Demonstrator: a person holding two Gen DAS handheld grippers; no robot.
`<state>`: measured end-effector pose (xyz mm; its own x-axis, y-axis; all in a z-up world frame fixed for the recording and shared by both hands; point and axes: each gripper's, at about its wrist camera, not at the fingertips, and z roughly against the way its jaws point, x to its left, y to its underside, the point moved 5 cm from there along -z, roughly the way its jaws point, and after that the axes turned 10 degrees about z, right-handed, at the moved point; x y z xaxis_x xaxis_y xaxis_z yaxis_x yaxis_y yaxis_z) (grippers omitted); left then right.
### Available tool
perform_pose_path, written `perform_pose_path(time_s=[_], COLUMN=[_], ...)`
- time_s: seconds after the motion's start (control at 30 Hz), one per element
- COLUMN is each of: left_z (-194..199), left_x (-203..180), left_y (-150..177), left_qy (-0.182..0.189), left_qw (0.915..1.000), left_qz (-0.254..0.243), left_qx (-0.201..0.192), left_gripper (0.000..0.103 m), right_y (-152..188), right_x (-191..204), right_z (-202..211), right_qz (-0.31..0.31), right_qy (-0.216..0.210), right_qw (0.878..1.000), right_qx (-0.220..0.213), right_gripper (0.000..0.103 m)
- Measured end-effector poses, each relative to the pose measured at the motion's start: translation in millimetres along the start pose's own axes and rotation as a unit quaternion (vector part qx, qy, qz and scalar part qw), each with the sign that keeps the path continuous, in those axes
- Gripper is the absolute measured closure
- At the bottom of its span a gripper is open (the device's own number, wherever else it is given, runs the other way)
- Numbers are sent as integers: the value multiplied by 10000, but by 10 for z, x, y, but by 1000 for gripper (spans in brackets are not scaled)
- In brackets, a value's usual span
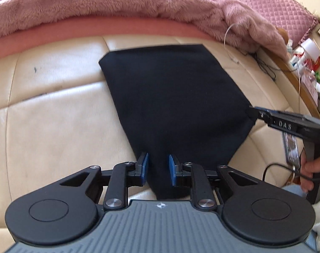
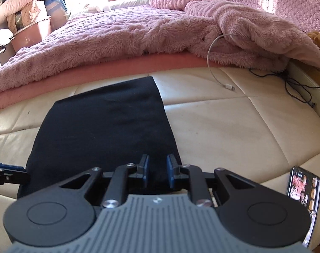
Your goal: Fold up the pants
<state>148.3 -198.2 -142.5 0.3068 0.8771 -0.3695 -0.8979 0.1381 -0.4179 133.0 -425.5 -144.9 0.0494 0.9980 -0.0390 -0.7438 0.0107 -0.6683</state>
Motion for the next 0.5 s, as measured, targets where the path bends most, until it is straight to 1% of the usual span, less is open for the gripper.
perform_pose_path(time_s=[0.07, 0.1, 0.2, 0.27, 0.3, 0.33, 0.37, 0.4, 0.43, 0.47, 0.5], left_z=[-12, -13, 6, 60, 94, 138, 193, 243, 284, 313, 324], left_x=[21, 36, 108, 132, 141, 153, 171, 198, 239, 295, 356], left_y=[59, 79, 118, 102, 81, 50, 12, -41, -106, -168, -244], left_qy=[-42, -52, 24, 56, 79, 106, 158, 228, 320, 403, 478], left_qw=[9999, 9998, 9991, 9990, 9991, 9992, 9993, 9990, 9983, 9970, 9951], left_qz=[-20, -8, 223, 268, 276, 290, 316, 369, 488, 648, 842], left_qx=[116, 166, 349, 341, 303, 254, 157, 56, -43, -138, -224], left_gripper=[80, 78, 76, 74, 74, 74, 74, 74, 69, 64, 56], right_y=[15, 17, 20, 7, -3, -26, -50, -80, -116, -155, -197], right_x=[0, -5, -27, -48, -63, -82, -106, -143, -192, -247, -309], right_z=[-27, -44, -72, -57, -39, -13, 16, 43, 57, 62, 57], right_qz=[3, -5, -63, -108, -138, -163, -196, -260, -363, -493, -651], right_qy=[-5, -18, -82, -171, -263, -407, -563, -727, -902, -1095, -1314], right_qw=[10000, 10000, 9999, 9997, 9995, 9990, 9982, 9970, 9953, 9928, 9892], right_qx=[36, 53, 74, 96, 101, 85, 61, 40, 30, 10, -10], right_gripper=[88, 88, 88, 87, 83, 76, 72, 64, 57, 54, 49])
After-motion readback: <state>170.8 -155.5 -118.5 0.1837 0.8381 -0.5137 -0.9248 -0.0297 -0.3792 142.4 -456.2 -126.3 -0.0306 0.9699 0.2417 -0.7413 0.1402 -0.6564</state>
